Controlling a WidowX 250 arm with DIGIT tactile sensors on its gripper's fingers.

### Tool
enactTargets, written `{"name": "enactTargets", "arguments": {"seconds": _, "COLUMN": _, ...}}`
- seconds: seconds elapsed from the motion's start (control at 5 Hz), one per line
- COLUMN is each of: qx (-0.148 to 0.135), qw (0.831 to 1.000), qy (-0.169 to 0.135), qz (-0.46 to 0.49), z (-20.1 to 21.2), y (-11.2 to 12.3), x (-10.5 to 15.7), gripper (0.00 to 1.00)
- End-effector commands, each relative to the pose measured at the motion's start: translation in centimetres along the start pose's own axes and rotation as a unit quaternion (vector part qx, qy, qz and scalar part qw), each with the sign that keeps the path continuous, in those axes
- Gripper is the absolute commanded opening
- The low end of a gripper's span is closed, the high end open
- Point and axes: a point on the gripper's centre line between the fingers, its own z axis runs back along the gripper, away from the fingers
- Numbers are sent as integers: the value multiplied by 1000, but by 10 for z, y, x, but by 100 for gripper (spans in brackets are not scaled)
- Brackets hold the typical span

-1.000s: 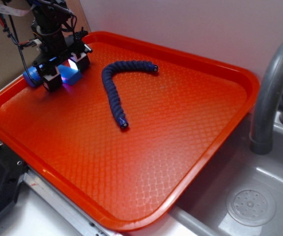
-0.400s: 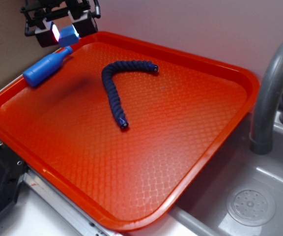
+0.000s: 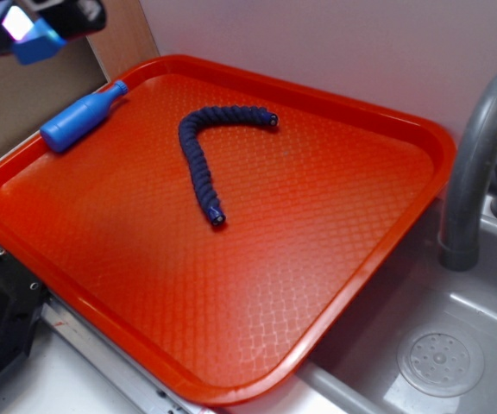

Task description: Grab the blue block.

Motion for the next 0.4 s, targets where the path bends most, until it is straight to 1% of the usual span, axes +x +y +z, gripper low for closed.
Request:
{"name": "enactTargets", "arguments": {"seconds": 0.0, "qx": -24, "qw": 998, "qy": 7, "qz": -54, "z": 30, "y": 21, "x": 5, "gripper": 0}}
{"name": "enactTargets", "arguments": {"seconds": 0.2, "qx": -7, "qw": 996, "qy": 68, "qz": -48, "z": 30, "y": 24, "x": 14, "gripper": 0}}
